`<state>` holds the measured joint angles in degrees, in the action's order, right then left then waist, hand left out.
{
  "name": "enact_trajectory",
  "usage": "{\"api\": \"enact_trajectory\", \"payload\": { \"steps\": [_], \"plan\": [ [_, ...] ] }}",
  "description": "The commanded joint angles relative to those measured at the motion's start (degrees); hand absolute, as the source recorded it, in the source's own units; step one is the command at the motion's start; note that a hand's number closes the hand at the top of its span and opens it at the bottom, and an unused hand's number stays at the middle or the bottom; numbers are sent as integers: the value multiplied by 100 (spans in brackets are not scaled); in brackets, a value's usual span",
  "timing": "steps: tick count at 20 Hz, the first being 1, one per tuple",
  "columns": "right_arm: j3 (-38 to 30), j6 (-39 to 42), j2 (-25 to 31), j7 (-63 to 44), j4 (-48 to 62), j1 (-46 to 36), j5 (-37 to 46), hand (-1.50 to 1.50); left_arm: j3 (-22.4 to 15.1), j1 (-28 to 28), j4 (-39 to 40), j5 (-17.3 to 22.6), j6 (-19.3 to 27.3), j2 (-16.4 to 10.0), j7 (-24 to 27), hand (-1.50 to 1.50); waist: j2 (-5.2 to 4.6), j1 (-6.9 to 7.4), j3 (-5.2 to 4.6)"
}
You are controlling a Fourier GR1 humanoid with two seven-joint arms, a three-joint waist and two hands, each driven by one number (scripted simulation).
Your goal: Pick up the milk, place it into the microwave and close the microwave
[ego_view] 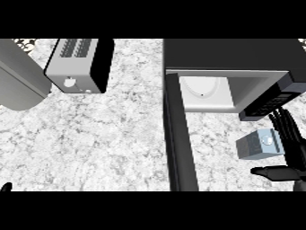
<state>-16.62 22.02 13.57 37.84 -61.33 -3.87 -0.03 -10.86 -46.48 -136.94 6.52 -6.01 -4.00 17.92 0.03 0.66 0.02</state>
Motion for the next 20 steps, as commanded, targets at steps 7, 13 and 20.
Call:
{"api": "enact_trajectory", "payload": {
  "steps": [7,13,20],
  "plan": [
    [-441,-708,625,946,2089,-734,507,-150,78,51,70,57,-76,-6,-69,-150,-12,26,4],
    [-114,497,686,1524,3132,-1095,536,-150,-128,303,148,-109,113,216,-155,-150,-41,52,17],
    [461,1859,503,1762,2762,-967,242,150,247,234,229,158,-42,31,-104,-150,-22,10,15]
  ]
}}
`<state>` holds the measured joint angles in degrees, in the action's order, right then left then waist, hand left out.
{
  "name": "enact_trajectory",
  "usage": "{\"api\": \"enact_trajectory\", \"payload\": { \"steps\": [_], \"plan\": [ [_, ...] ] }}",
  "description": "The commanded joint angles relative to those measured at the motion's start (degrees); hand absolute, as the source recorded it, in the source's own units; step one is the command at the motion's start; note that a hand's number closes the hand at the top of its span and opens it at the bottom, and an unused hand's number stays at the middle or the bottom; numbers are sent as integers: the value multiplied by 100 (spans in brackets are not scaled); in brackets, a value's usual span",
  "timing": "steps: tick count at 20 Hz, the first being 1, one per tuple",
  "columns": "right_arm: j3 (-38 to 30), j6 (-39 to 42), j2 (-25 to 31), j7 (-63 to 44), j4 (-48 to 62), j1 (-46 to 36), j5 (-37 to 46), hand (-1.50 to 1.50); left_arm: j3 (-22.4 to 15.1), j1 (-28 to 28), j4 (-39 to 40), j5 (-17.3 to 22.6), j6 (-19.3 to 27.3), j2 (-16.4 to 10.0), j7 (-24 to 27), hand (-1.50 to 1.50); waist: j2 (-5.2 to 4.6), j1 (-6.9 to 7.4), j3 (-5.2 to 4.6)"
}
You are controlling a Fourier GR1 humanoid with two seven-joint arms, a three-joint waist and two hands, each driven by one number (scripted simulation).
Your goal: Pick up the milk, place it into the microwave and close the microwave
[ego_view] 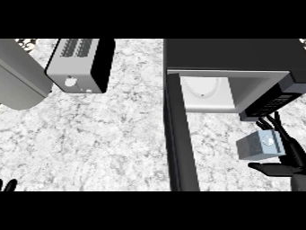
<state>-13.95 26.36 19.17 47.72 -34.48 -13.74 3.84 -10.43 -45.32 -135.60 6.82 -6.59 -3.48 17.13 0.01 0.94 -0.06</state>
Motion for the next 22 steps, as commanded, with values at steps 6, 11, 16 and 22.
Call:
{"api": "enact_trajectory", "payload": {
  "steps": [6,11,16,22],
  "plan": [
    [125,-746,-473,1064,-592,16,-61,150,-42,102,172,-105,62,83,30,-150,8,-68,10],
    [40,-172,-399,1029,-505,-73,-468,150,71,9,53,123,-8,52,16,-150,1,-27,14],
    [88,-304,-404,640,-1196,168,-726,150,172,-64,118,191,-140,-9,160,-150,24,-73,4],
    [57,-556,-457,588,-1933,877,-966,150,-56,-471,-82,55,-237,17,274,-150,25,-72,4]
  ]
}}
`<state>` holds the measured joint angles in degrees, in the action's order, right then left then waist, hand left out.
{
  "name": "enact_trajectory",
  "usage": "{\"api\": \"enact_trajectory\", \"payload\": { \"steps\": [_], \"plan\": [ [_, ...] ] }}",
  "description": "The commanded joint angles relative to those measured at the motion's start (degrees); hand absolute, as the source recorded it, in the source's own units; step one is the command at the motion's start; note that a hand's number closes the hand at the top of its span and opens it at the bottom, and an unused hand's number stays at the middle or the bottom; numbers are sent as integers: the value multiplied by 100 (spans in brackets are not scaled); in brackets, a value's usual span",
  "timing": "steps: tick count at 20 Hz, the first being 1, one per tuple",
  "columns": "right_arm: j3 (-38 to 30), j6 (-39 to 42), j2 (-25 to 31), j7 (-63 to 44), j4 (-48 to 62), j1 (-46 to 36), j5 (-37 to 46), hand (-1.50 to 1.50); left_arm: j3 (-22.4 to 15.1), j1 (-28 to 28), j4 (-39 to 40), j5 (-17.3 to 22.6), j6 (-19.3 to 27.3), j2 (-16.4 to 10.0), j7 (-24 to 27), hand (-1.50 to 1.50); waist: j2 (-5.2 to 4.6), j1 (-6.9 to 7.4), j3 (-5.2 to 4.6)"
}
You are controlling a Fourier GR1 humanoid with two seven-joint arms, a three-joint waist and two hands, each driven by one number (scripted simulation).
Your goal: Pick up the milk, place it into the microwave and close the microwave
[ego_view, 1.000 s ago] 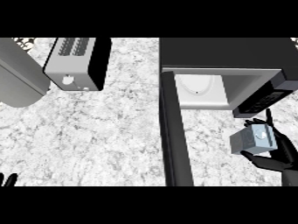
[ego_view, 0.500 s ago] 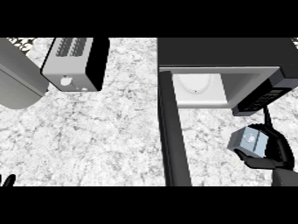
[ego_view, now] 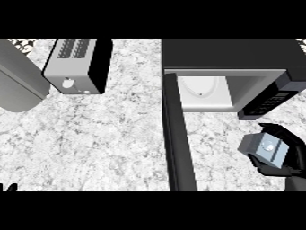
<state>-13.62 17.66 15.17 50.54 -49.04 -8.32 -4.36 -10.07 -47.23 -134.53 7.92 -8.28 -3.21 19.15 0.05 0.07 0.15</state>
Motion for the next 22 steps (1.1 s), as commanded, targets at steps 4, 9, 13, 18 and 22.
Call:
{"api": "enact_trajectory", "payload": {
  "steps": [4,9,13,18,22],
  "plan": [
    [252,651,-114,-189,-1134,473,-417,150,177,-148,42,188,-149,-32,125,-150,23,15,-19],
    [558,-203,-418,-935,-2537,724,-237,150,467,-270,178,461,-363,-109,315,-150,25,22,-22],
    [732,-717,-471,-1621,-3149,626,74,150,560,-348,-343,672,-326,-175,-74,-150,18,41,-20],
    [946,-1479,-804,-2323,-2622,-492,585,150,569,127,-41,686,-202,-48,-308,-150,-7,62,-16],
    [656,-1615,-680,-2337,-1582,-1366,651,150,1025,53,250,966,-525,-155,62,-150,-18,130,-15]
  ]
}}
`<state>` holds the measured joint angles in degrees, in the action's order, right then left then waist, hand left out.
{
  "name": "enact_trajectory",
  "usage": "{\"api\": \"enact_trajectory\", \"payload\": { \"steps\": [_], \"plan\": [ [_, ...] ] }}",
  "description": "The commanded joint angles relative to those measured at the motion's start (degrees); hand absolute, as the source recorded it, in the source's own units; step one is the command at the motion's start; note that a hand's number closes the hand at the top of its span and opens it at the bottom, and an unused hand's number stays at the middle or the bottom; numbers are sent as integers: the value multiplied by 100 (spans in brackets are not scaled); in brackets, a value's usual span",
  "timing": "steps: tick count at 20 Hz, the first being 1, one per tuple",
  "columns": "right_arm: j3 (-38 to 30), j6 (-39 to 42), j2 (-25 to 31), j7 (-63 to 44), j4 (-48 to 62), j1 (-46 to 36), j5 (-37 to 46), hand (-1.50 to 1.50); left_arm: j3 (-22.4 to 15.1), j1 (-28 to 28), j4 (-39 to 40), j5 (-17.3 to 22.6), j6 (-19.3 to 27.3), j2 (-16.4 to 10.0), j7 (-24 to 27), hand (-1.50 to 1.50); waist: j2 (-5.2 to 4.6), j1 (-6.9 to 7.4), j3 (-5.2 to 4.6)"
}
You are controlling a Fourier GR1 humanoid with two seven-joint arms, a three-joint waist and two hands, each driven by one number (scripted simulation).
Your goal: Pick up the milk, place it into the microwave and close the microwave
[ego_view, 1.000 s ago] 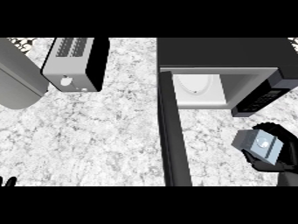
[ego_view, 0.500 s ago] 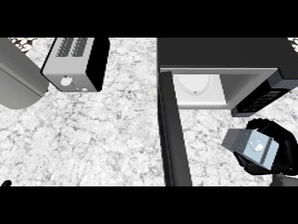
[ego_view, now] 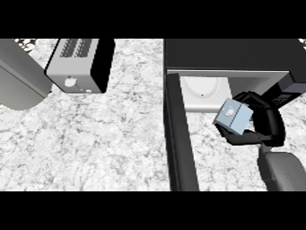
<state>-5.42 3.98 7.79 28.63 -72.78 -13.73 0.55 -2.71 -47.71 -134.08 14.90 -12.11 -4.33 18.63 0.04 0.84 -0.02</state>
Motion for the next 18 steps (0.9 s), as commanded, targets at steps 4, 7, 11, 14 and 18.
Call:
{"api": "enact_trajectory", "payload": {
  "steps": [4,7,11,14,18],
  "plan": [
    [-217,-286,2,-160,1442,-1390,172,150,-26,428,33,-161,139,124,-351,-150,-19,7,5],
    [-236,-403,-44,-46,1910,-1873,255,150,592,202,418,365,-381,-149,103,-150,-15,66,2],
    [-288,-678,-96,230,2569,-2179,423,150,293,241,94,229,-267,-102,-219,-150,-54,217,8],
    [-363,-757,69,205,2632,-2375,430,150,360,592,466,222,-265,-108,-152,-150,-82,238,3],
    [-333,-905,206,262,2634,-2510,519,150,295,842,438,164,-292,-148,-165,-150,-120,332,2]
  ]
}}
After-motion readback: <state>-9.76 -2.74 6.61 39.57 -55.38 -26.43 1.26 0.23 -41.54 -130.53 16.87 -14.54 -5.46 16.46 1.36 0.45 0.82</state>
